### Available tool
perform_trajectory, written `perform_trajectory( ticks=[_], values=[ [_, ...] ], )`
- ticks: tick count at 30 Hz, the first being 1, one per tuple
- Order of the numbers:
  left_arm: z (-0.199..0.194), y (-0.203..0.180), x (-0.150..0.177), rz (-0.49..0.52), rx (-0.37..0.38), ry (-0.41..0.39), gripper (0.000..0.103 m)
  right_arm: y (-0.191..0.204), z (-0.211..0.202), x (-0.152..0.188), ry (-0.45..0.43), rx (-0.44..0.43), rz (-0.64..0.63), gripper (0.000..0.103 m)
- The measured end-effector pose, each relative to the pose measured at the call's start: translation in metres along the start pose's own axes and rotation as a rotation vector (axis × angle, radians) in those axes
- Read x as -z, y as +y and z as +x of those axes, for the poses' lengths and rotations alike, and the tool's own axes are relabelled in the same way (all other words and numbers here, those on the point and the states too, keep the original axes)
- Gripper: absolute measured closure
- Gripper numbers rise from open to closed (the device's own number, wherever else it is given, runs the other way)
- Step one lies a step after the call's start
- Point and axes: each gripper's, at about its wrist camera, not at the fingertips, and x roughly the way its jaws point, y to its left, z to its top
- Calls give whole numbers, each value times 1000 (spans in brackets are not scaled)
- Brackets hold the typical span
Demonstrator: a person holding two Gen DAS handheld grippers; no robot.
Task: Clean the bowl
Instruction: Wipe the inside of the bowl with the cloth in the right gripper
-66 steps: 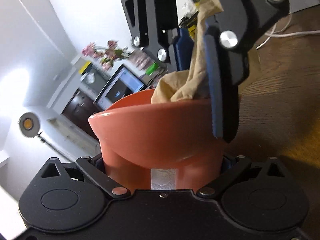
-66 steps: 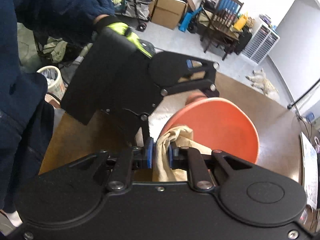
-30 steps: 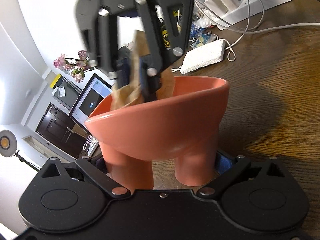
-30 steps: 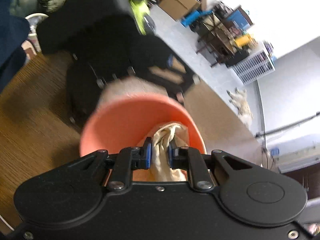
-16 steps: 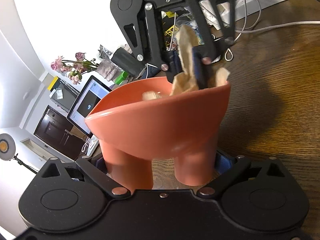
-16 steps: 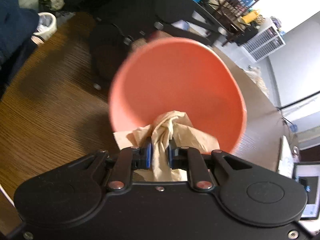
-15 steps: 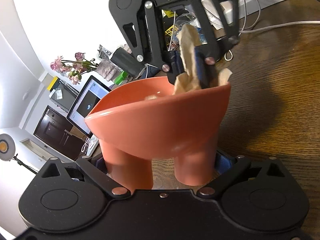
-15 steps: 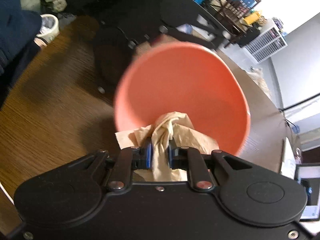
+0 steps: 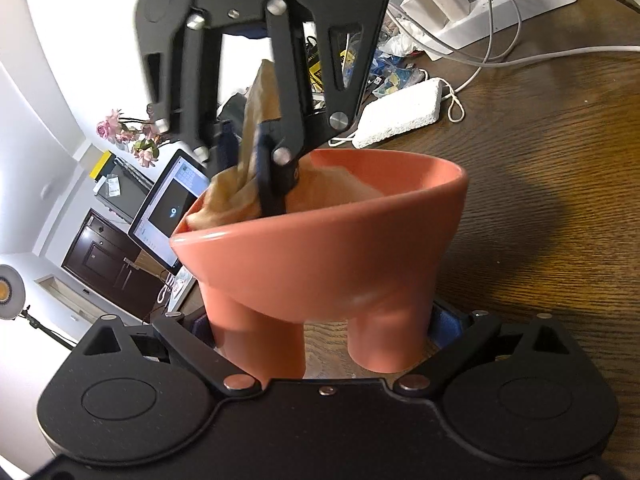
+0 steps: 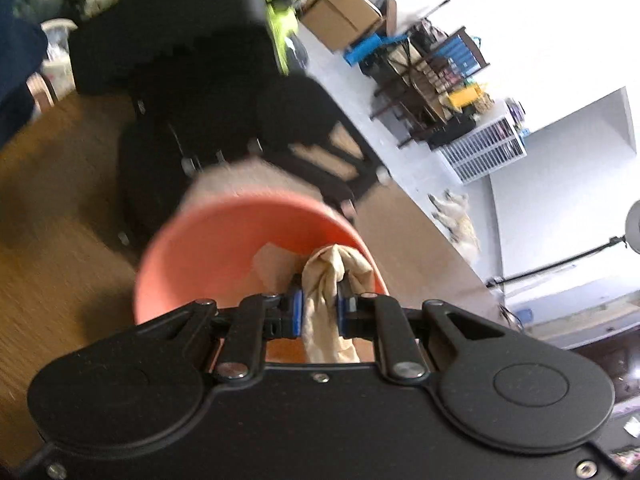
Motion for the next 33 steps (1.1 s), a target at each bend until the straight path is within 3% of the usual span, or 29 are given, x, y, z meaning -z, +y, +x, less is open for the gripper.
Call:
perform_trajectory(
  ticks=[4, 8, 15, 18, 23, 26, 33],
  values=[
    [0, -3, 0, -7, -2, -2, 6, 14, 9, 14, 103, -58, 1, 87],
    [0, -4, -2, 4, -3, -5, 6, 31, 10, 21, 146, -160, 20, 86],
    [1, 0, -5, 0, -2, -3, 6, 37, -4, 8, 15, -297, 111, 86],
    [3, 0, -6, 0, -4, -1, 6, 37, -10, -5, -29, -281, 103, 86],
    [4, 1, -8, 4, -7, 3, 6, 27, -9, -13, -70, -173, 63, 86],
    [-10, -3, 0, 13, -1, -2, 5, 11, 3, -15, -54, -95, 43, 87],
    [-11, -5, -9, 17, 0, -4, 5, 4, -5, 5, 17, -25, 53, 87]
  ],
)
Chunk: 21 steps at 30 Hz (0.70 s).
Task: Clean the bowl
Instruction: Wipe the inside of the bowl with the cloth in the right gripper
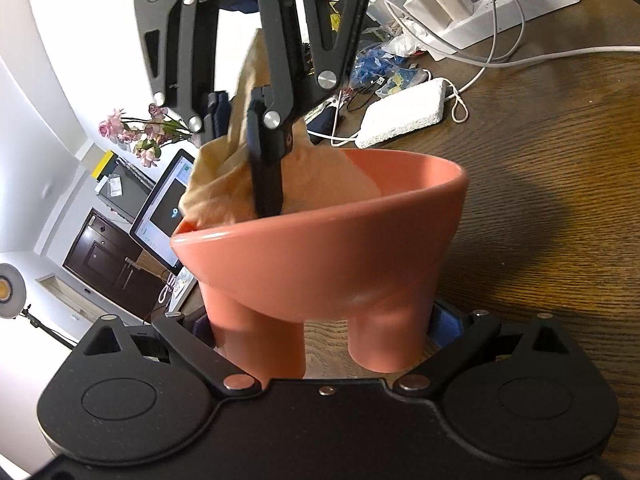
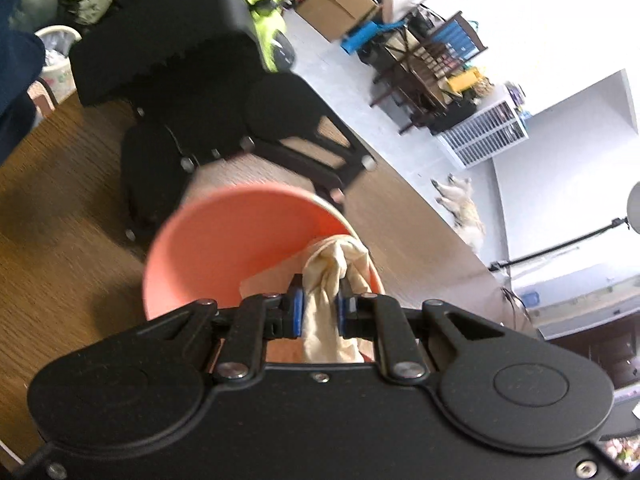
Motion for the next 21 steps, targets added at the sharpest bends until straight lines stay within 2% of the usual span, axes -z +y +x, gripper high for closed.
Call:
perform_trajectory(
  ticks=[6, 13, 19, 21],
  values=[
    [5, 1, 12, 5, -6, -4, 5, -5, -4, 29, 68, -2, 4, 86],
    [8, -1, 11, 10, -7, -1, 5, 17, -4, 43, 128, -77, -16, 87],
    [1, 1, 10, 18, -9, -3, 6, 37, -13, 30, 111, -129, -63, 87],
    [0, 1, 10, 20, -10, -4, 6, 40, -18, 20, 74, -139, -75, 87]
  ],
)
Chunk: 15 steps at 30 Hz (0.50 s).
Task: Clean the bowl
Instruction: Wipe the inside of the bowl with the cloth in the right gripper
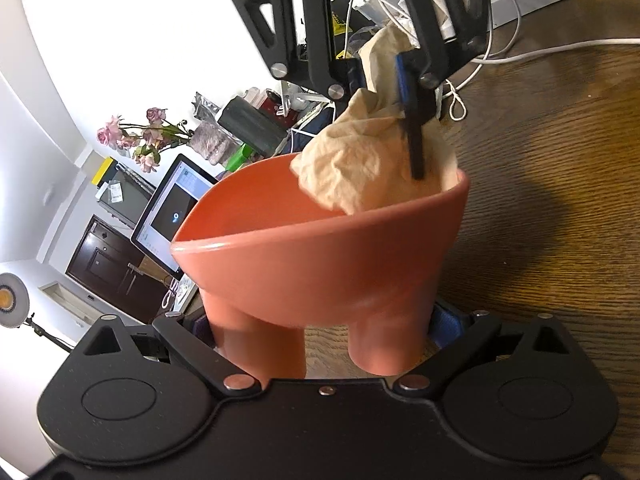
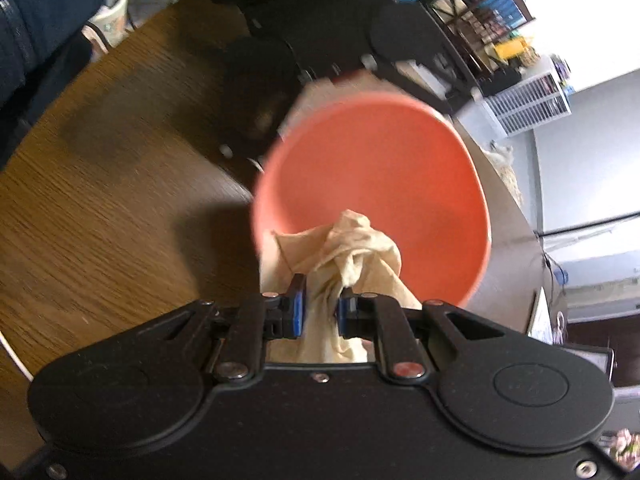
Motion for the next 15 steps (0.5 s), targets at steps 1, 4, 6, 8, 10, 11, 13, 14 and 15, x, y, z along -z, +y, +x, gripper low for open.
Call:
perform_trajectory(
  ticks=[1, 4, 6, 8, 10, 11, 13, 14, 15],
  values=[
    [0, 0, 0, 1, 0, 1, 6, -1, 0, -3, -11, -1, -5, 87],
    [-2, 0, -1, 4, -3, 4, 6, -6, -8, -21, -76, 25, -29, 87],
    [-3, 0, -1, 5, -5, 5, 6, -13, -15, -29, -102, 62, -38, 87],
    [-3, 0, -1, 6, -6, 5, 6, -22, -17, -32, -114, 101, -39, 87],
    [-1, -3, -3, 6, -8, 4, 6, -31, -22, -29, -110, 137, -36, 87],
    [-1, -4, -3, 6, -8, 4, 6, -35, -25, -27, -105, 152, -32, 87],
    [-2, -5, -3, 5, -8, 3, 6, -41, -31, -21, -93, 182, -19, 87],
    [-3, -6, -3, 3, -8, 3, 6, -44, -34, -11, -90, 195, -5, 87],
    [-3, -6, -3, 2, -9, 3, 6, -50, -34, -6, -87, 203, 8, 87]
  ],
)
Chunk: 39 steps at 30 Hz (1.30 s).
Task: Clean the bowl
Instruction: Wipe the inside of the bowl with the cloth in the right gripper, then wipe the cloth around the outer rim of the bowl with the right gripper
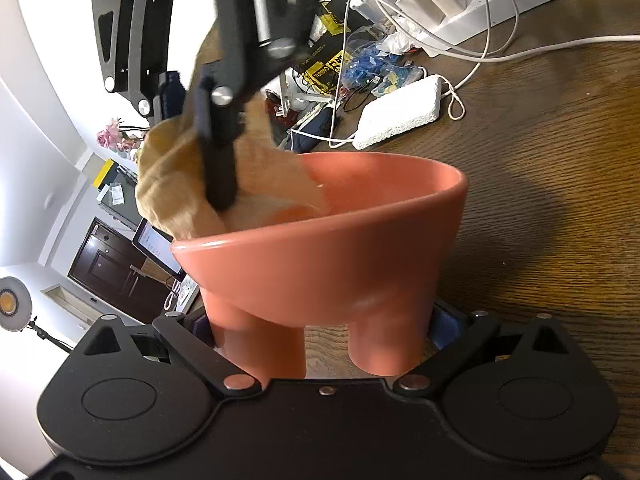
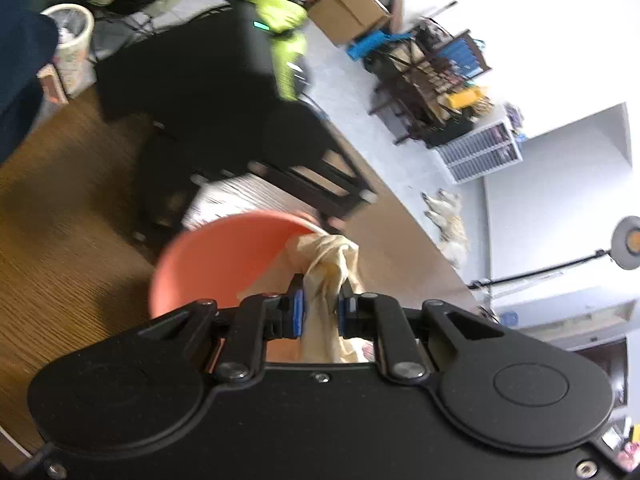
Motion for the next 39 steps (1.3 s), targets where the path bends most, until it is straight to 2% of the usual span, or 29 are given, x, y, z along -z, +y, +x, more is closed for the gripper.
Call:
perform_trajectory(
  ticks=[5, 13, 21, 24, 26, 29, 33, 39],
  values=[
    [3, 5, 1, 1, 1, 0, 6, -16, 4, 24, 41, 22, 56, 87],
    [6, 6, 2, 10, 8, -4, 10, -18, 8, 60, 80, 13, 160, 87],
    [8, 6, -1, 20, 9, 0, 10, -8, 0, 75, 164, 18, 142, 86],
    [8, 6, -1, 20, 9, 2, 10, 6, 9, 76, 224, -6, 89, 87],
    [8, 6, -1, 20, 8, 3, 11, 24, 18, 77, 268, -62, 35, 86],
    [7, 6, 0, 19, 7, 3, 11, 46, 26, 74, 288, -133, -1, 86],
    [6, 6, 0, 20, 6, 3, 11, 68, 26, 62, 275, -209, -40, 86],
    [6, 6, 0, 21, 7, 3, 11, 87, 9, 24, 174, -285, -88, 87]
  ],
)
